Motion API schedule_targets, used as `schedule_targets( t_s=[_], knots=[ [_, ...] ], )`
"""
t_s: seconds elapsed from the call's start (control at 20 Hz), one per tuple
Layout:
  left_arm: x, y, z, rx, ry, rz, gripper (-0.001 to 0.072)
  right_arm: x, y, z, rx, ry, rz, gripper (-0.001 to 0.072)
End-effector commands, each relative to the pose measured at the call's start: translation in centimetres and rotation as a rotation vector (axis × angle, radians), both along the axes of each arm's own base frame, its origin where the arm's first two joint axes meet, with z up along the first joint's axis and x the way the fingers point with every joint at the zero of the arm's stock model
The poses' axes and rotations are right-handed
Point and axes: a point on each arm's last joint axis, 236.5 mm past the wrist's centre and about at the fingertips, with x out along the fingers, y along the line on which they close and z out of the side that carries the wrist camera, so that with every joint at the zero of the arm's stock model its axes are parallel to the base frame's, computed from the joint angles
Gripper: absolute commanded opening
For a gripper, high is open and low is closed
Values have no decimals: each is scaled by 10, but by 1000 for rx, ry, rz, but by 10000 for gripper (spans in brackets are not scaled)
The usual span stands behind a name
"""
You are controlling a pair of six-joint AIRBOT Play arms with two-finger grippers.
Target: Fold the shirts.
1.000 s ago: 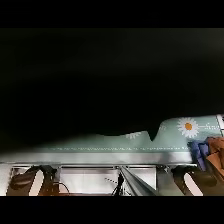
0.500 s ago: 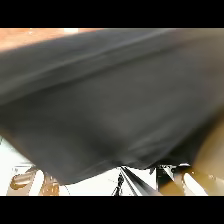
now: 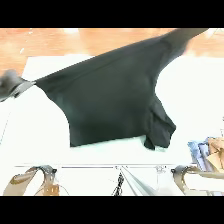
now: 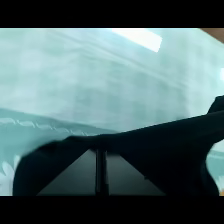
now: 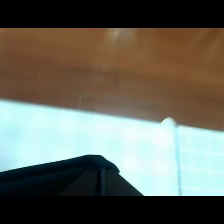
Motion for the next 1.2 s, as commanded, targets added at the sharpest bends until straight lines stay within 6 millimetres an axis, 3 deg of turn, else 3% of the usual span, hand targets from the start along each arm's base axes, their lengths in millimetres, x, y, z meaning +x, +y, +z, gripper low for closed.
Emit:
schedule_targets(
  t_s=[0.0, 0.25, 0.5, 0.6, 0.65, 0.7, 0.75, 0.9, 1.0, 1.1, 1.15],
  knots=[
    [49, 21, -71, 16, 89, 24, 20, 44, 3, -89, 10, 126, 15, 16],
    [67, 19, -153, -53, 270, 13, 21, 54, 19, -179, 93, 304, 31, 17],
    [62, 15, -189, -92, 377, 4, 21, 35, 30, -235, 161, 485, 18, 18],
    [60, 11, -187, -111, 384, -3, 49, 28, 31, -235, 164, 512, 19, 22],
    [59, 9, -182, -117, 387, -16, 192, 22, 29, -230, 151, 526, 24, 77],
    [58, 9, -175, -124, 395, -34, 382, 14, 23, -223, 119, 543, 31, 211],
    [56, 10, -166, -127, 401, -60, 506, 3, 12, -213, 55, 567, 44, 323],
    [36, 12, -147, -150, 461, -146, 507, -19, -19, -174, 25, 553, -26, 347],
    [1, 11, -147, -141, 559, -244, 507, -43, -43, -157, 36, 585, -84, 349],
    [-34, 13, -153, -97, 646, -300, 507, -63, -61, -144, 110, 600, -131, 420],
    [-48, 11, -158, -95, 661, -299, 507, -72, -67, -141, 156, 608, -141, 420]
  ],
)
